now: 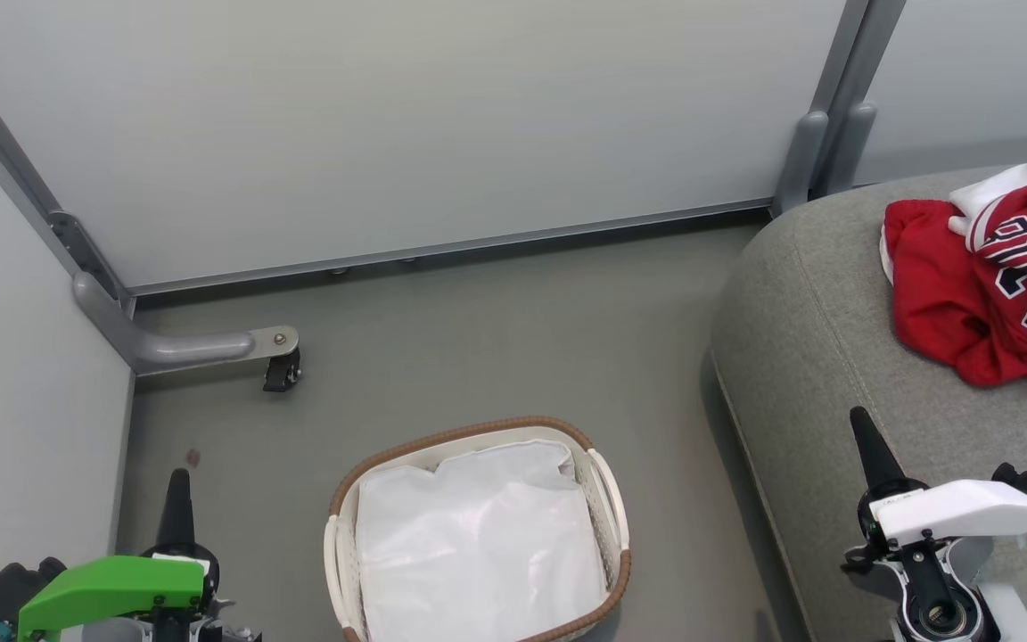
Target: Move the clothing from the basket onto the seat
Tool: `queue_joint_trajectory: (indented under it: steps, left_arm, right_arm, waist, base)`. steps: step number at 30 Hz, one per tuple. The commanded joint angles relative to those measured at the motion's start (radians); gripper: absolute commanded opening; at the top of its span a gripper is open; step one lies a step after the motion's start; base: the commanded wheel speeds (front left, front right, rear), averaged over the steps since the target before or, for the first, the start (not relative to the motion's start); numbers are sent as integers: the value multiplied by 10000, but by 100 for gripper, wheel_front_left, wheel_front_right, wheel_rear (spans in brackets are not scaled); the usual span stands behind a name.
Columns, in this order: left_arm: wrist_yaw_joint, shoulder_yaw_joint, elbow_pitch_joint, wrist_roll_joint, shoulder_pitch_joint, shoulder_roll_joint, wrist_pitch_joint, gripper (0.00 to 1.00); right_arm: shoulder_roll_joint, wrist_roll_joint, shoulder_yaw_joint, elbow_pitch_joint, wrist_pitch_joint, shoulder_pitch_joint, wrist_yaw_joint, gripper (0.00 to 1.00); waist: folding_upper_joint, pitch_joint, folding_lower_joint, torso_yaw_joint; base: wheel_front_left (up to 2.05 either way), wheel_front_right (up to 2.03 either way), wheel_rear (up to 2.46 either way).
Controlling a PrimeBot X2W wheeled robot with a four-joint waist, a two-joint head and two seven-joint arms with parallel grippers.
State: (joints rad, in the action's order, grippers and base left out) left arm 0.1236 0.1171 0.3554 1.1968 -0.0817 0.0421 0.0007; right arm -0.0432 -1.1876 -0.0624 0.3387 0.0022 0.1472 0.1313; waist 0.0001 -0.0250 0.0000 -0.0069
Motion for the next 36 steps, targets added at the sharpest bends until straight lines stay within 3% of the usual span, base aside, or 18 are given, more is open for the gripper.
queue_joint_trajectory:
  steps: [1, 36]
  left_arm:
    - [55, -6, -167, 286, -226, 75, 85, 0]
    - [86, -24, -860, 3053, -305, 105, 852, 0]
  right_arm:
    - [-62, -270, -66, -148, 83, -81, -5, 0]
    - [-88, -3117, -407, -741, 846, -338, -6, 0]
  waist:
    - [-1, 6, 0, 2]
    - [-1, 147, 0, 46]
  base:
    - [0, 0, 0]
    - [0, 0, 0]
